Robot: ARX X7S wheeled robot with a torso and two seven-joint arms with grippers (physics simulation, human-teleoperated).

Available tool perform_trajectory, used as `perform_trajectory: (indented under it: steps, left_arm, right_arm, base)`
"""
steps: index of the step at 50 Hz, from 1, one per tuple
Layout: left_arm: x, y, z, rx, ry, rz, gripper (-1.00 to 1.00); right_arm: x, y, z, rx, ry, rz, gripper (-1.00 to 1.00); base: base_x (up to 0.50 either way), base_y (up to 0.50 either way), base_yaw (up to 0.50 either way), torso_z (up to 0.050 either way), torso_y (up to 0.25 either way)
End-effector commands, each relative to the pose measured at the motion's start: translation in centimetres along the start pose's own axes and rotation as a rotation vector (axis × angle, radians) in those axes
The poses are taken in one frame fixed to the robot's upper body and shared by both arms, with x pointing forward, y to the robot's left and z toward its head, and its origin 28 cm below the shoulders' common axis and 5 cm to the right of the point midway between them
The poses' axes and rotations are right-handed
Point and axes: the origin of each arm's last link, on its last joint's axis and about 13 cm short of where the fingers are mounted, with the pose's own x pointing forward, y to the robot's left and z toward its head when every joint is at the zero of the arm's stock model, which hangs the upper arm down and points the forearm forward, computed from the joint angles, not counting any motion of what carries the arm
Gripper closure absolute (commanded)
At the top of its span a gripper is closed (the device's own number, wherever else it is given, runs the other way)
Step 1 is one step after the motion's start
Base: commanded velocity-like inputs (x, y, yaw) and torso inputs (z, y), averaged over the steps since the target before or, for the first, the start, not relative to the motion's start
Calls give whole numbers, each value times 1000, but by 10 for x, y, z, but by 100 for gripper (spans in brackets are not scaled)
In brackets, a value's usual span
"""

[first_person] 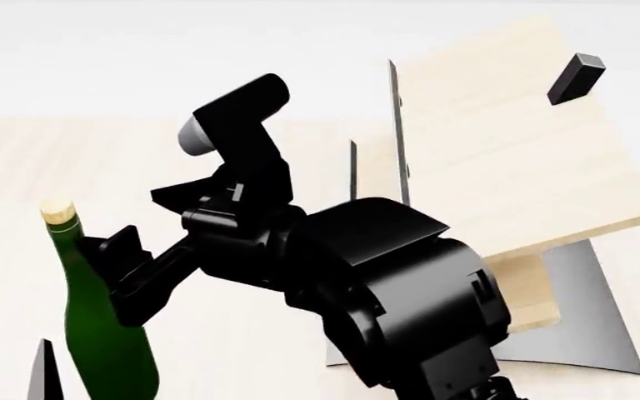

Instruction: Put the wine bottle on the wine rack.

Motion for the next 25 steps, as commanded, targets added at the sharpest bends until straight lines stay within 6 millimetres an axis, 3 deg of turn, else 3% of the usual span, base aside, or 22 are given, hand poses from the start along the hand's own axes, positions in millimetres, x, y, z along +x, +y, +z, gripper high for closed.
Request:
perform_trajectory:
  steps: [1,13,25]
  left_arm:
    - [0,-1,0,-1,1,-3,-100]
    - [0,-1,-2,-1,5,-6,-100]
    - [0,-1,-2,-2,3,-5,-100]
  right_arm:
    - [7,2,-7,9,10,14,-100]
    - [15,9,-10,16,4,46,-100]
    - [29,3,-17,45,-5,48,-100]
  base:
    - [0,0,0,0,0]
    - [0,0,0,0,0]
    - [0,0,0,0,0]
